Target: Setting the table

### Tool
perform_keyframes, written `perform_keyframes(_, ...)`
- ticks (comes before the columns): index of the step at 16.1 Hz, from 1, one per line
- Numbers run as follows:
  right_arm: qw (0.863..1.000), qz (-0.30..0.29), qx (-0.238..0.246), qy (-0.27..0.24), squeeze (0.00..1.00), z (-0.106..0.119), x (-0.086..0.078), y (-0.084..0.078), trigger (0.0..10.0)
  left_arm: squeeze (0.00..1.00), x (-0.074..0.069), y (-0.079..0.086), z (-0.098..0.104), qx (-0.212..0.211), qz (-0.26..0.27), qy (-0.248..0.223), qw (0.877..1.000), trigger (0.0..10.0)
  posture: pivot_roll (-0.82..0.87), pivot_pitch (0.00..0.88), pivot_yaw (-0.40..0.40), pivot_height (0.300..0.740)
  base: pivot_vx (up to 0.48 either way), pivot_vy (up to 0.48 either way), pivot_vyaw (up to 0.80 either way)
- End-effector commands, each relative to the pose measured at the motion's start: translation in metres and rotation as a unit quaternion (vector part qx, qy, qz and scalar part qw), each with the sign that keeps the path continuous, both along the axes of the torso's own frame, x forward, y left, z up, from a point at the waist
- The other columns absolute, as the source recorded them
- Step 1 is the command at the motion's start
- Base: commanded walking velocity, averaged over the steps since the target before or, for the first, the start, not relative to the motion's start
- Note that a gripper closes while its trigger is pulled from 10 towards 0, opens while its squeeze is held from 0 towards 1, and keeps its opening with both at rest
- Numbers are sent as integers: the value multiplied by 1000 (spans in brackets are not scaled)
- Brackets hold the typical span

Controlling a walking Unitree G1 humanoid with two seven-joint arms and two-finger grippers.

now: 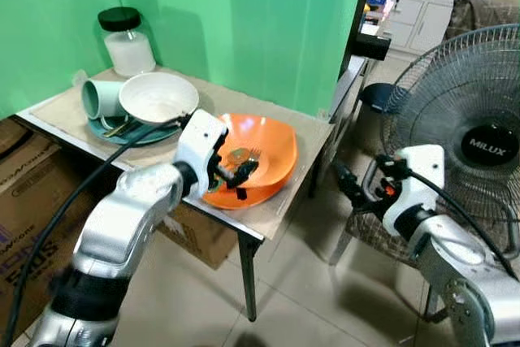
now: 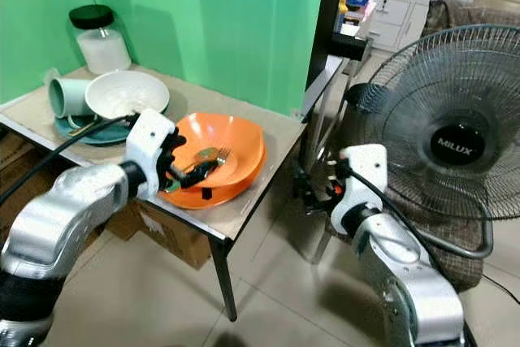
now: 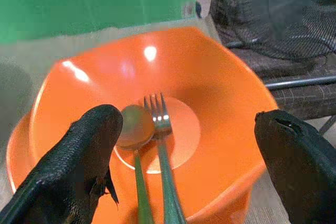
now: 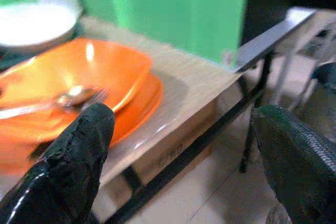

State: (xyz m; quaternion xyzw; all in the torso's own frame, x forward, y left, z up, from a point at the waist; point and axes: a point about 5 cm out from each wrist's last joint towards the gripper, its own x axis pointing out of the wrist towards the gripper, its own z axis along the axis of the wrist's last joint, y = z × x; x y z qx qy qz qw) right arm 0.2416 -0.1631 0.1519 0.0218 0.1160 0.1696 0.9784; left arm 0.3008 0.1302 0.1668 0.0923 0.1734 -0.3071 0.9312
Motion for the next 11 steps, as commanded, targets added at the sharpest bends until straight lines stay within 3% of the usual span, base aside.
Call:
perform_keyframes(1,1000,24,2,-1,0,5,1,5,10000,0,4,-1,2,3,0,7,1000,10000,53,0,0,740,0,0,0)
perform_keyframes(5,995,94,-28,28,0,6,3,6,10000,0,27,-5,2,7,-8,78,997,10000,55,0,-8,740,0,0,0)
perform_keyframes(6,993,109,-33,34,0,6,4,5,10000,0,31,-5,1,13,-9,91,996,6078,52,0,-2,740,0,0,0)
perform_keyframes(7,990,125,-40,41,0,7,3,4,10000,0,36,-3,-1,36,-12,106,994,4471,51,0,1,740,0,0,0)
perform_keyframes(8,989,137,-42,47,0,8,2,3,10000,0,38,1,-4,62,-13,113,992,157,48,0,6,740,0,0,0)
perform_keyframes(11,985,155,-42,62,0,7,-1,-1,10000,0,43,9,-5,99,-3,115,988,0,49,0,8,740,0,0,0)
